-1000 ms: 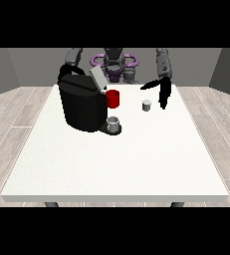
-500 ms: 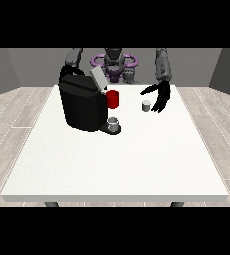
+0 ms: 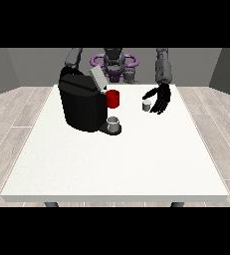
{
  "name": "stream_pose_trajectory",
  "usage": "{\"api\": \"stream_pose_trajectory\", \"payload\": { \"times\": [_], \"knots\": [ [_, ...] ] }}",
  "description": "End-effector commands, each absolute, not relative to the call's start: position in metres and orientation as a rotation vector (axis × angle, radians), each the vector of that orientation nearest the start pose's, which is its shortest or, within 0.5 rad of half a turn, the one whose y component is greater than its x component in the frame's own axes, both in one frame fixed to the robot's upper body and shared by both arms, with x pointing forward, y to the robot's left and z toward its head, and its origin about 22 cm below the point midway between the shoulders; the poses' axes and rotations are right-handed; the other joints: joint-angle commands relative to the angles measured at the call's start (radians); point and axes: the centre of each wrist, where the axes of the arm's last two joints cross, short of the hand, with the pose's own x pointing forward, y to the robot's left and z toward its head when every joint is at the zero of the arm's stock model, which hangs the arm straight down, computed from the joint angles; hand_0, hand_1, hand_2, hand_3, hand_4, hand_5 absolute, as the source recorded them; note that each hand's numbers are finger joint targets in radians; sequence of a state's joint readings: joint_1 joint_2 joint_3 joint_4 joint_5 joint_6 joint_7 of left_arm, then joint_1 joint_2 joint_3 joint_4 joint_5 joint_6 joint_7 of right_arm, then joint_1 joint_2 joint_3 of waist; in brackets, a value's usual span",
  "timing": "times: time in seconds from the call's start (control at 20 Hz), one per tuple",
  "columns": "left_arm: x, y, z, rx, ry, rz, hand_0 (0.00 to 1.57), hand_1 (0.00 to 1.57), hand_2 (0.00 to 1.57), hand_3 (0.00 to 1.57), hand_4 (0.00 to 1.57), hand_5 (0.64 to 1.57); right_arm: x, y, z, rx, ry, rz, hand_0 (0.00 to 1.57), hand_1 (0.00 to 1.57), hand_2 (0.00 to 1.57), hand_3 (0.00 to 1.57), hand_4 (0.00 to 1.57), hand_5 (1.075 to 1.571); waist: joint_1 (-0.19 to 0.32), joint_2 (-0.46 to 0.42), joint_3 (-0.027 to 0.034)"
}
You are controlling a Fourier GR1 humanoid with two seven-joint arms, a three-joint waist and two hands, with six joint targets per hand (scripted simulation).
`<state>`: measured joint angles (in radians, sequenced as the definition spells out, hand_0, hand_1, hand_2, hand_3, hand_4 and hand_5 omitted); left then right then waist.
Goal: Insert the coffee pod into the coffee machine and close the lid
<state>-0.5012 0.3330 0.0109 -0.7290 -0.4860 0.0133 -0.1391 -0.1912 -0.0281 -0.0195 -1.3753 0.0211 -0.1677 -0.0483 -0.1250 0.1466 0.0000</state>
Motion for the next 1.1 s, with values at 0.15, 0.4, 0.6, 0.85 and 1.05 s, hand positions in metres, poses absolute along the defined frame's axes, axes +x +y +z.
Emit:
{"api": "stream_pose_trajectory", "payload": {
  "times": [0.15,0.4,0.6,0.85,1.05],
  "knots": [
    [0.348,0.3,-0.04,0.657,-1.314,-0.716,0.69,0.69,0.85,0.65,0.29,1.571,0.293,-0.227,0.009,-0.142,-1.584,-0.042,0.0,0.0,0.0,0.0,0.52,1.571,-0.013,-0.002,-0.0004],
    [0.358,0.301,-0.029,0.709,-1.293,-0.764,0.92,0.92,1.04,0.83,0.36,1.571,0.296,-0.225,0.007,-0.123,-1.606,-0.089,0.0,0.0,0.0,0.0,0.51,1.571,-0.001,-0.017,-0.0001],
    [0.363,0.307,-0.023,0.758,-1.279,-0.843,0.9,0.9,1.01,0.78,0.31,1.571,0.293,-0.232,-0.003,-0.08,-1.651,-0.062,0.0,0.0,0.0,0.0,0.53,1.571,-0.022,0.036,0.0001],
    [0.357,0.293,-0.038,0.698,-1.286,-0.898,1.23,1.23,1.36,1.31,0.47,1.571,0.291,-0.228,-0.003,-0.115,-1.563,-0.105,0.0,0.0,0.0,0.0,0.4,1.571,0.005,-0.035,0.0],
    [0.377,0.292,-0.006,0.643,-1.407,-0.941,1.47,1.47,1.47,1.41,0.61,1.571,0.29,-0.237,-0.014,-0.114,-1.571,-0.127,0.0,0.0,0.0,0.0,0.43,1.571,0.008,-0.033,0.0003]
  ]
}}
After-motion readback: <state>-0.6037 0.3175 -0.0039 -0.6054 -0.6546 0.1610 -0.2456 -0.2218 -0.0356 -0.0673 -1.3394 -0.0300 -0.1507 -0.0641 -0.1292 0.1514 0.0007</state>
